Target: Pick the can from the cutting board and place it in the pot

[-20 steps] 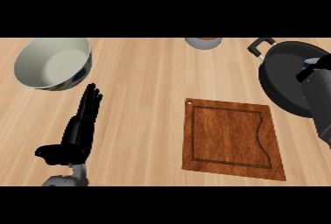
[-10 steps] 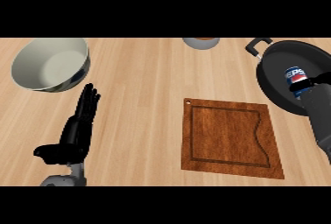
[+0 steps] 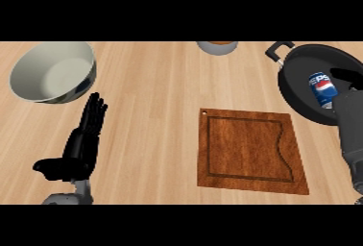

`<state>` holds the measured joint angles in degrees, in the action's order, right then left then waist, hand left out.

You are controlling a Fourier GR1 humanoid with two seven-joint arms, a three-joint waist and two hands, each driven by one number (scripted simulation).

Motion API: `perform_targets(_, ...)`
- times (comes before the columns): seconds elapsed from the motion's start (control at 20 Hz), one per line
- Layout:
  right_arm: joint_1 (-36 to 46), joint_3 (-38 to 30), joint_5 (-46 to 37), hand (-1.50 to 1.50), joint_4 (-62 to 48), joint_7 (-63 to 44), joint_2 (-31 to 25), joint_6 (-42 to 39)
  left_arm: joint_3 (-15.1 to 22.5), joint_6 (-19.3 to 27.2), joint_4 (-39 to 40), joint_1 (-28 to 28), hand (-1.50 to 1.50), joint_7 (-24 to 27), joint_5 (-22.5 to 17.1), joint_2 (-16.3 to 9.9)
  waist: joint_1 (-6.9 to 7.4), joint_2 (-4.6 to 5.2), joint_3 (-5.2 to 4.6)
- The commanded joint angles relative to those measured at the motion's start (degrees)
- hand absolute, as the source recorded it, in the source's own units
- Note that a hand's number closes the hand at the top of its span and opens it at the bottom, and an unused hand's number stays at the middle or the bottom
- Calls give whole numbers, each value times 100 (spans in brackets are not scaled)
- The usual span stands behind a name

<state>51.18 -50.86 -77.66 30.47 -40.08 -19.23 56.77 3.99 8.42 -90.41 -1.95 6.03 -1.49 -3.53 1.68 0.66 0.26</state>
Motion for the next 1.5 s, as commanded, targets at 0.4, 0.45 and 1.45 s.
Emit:
perform_targets(0.4, -1171, 270, 2277, -150, 1477, 1767, 679, 1312, 26, 130, 58, 323, 0, 316, 149, 129, -162, -73, -21)
perform_targets(0.45, -1354, 359, 2687, -150, 1649, 2038, 724, 1334, -94, 14, 78, 216, 0, 245, 21, 31, -160, -67, -18)
perform_targets(1.45, -4161, 1086, 4005, -150, 4796, 2188, 1394, 1418, -150, -36, -358, 333, 0, -130, 61, 23, -178, -72, -23)
